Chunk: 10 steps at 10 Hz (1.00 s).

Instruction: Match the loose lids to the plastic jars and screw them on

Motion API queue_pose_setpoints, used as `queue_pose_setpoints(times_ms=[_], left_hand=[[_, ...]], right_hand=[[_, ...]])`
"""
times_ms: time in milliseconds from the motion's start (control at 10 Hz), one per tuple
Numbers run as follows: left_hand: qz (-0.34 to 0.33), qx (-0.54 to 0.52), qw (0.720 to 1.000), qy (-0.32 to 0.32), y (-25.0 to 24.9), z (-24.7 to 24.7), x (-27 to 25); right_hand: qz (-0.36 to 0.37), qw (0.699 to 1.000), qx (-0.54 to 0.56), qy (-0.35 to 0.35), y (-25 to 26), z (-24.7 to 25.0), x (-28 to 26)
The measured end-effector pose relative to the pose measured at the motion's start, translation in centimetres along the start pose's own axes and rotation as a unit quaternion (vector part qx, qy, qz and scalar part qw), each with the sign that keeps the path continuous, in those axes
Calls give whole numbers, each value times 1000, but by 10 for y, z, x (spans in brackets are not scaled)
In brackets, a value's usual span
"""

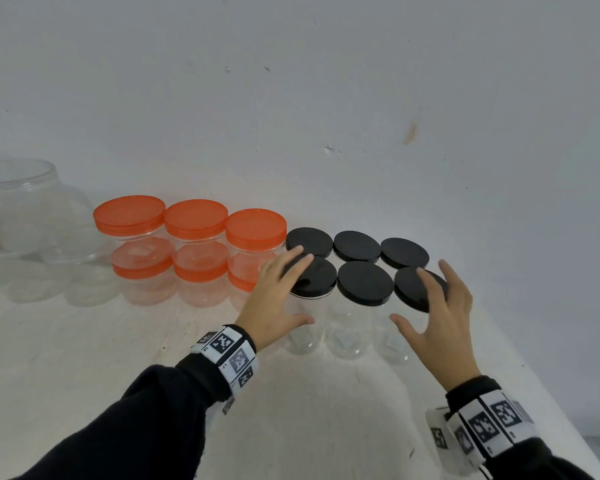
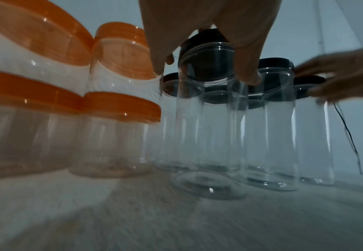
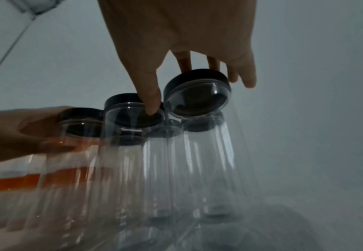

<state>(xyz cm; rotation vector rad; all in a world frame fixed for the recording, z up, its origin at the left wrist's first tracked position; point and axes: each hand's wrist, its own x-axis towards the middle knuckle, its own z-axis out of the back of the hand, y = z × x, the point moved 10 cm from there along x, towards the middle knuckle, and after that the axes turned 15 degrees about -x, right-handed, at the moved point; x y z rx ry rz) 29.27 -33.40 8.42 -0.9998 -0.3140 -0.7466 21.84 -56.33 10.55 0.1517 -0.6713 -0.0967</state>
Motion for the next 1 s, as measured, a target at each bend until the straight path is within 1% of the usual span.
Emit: queue_pose_setpoints(times_ms=[100,200,300,400,600,900,1000], left_hand=[[79,-72,993,-48,18,1,-9],[124,-123,981,-84,25,1,-13],[133,-173,973,-79,24,-3,-14],[133,-188,970,-82,26,-4,-15],[132,-186,970,-83,23,-2,-14],[163,-183,967,-68,25,-5,-19],[185,-161,967,-69,27,-4,-19]], right_hand=[[-88,991,62,75,-23,-15,-8],[-102,987,100,75,-31,-17,-10],[-104,985,118,68,-34,-17,-10],[-101,985,124,60,-34,-17,-9],[-95,986,123,59,-34,-19,-8],[-82,987,109,81,-28,-21,-9],[-83,991,82,58,-29,-16,-8]])
